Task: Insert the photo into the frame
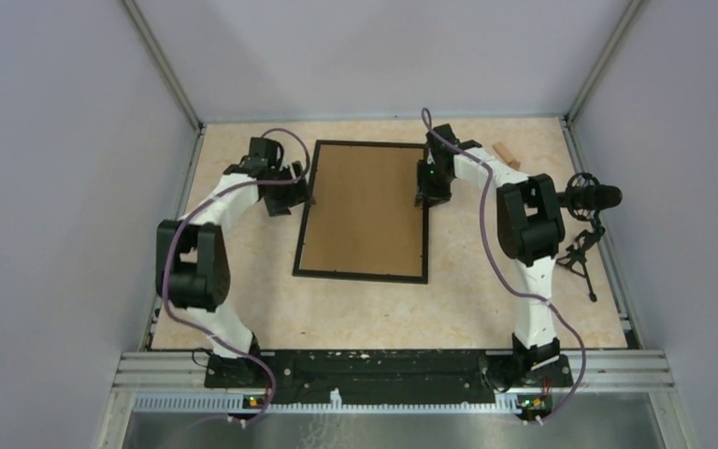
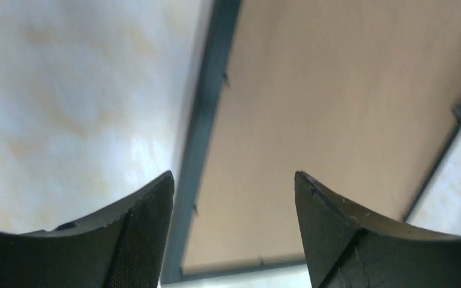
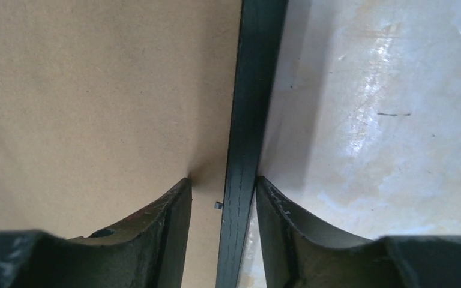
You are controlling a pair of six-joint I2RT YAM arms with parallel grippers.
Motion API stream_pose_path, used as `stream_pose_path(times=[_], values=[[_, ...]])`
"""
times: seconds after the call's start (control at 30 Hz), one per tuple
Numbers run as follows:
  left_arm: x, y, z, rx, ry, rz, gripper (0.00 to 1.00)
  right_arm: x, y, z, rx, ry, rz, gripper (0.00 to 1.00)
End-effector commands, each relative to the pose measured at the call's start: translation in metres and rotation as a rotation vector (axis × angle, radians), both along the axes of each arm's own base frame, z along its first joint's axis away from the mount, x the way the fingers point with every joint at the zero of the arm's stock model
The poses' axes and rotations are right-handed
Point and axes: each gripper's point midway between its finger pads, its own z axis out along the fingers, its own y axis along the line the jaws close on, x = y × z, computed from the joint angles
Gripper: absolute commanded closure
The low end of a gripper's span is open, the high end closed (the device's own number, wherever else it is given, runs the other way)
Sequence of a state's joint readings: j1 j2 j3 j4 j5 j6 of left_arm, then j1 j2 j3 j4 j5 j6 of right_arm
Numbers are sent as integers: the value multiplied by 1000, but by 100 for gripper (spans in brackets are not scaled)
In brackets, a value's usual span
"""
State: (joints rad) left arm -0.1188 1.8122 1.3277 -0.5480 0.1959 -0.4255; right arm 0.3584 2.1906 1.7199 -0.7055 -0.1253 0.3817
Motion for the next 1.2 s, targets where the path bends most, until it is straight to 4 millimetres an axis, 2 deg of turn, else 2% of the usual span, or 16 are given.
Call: stream_pose_path(times=[0.0, 0.1, 0.17, 0.2, 0.23, 0.33, 0.47, 0.63, 0.67, 0.7, 0.73, 0.8, 0.87, 0.97, 1.03, 1.17], values=[[-87, -36, 22, -125, 84, 73, 24, -19, -9, -37, -26, 47, -56, 61], [-156, -75, 4, -249, 235, 165, 25, -30, -13, -46, -25, 45, -133, 76], [-188, -101, -6, -371, 326, 184, 25, -37, -14, -49, -23, 28, -191, 90], [-197, -112, -8, -410, 337, 180, 25, -41, -14, -50, -29, 17, -212, 96], [-201, -117, -12, -418, 337, 192, 26, -45, -13, -51, -24, 8, -229, 100], [-205, -123, -20, -396, 352, 227, 25, -64, -6, -52, 30, 6, -286, 100], [-211, -124, -41, -399, 431, 303, 24, -97, 4, -50, 134, -8, -352, 100], [-212, -110, -66, -313, 476, 391, 24, -137, 27, -31, 289, 4, -318, 100], [-211, -110, -68, -316, 473, 389, 24, -140, 31, -23, 326, -2, -299, 100], [-210, -110, -68, -321, 471, 379, 25, -141, 31, -17, 343, -8, -283, 99], [-211, -110, -69, -315, 473, 366, 25, -140, 28, -10, 349, -20, -260, 89], [-213, -108, -72, -285, 476, 339, 26, -133, 21, 5, 349, -53, -214, 62], [-219, -103, -77, -249, 486, 321, 26, -121, 9, 17, 328, -92, -186, 47], [-231, -101, -87, -242, 509, 285, 28, -101, -13, 26, 292, -105, -188, 37], [-239, -105, -94, -257, 547, 260, 32, -89, -25, 29, 270, -109, -201, 36], [-240, -120, -87, -201, 503, 116, 32, -62, -31, 33, 257, -103, -210, 34]])
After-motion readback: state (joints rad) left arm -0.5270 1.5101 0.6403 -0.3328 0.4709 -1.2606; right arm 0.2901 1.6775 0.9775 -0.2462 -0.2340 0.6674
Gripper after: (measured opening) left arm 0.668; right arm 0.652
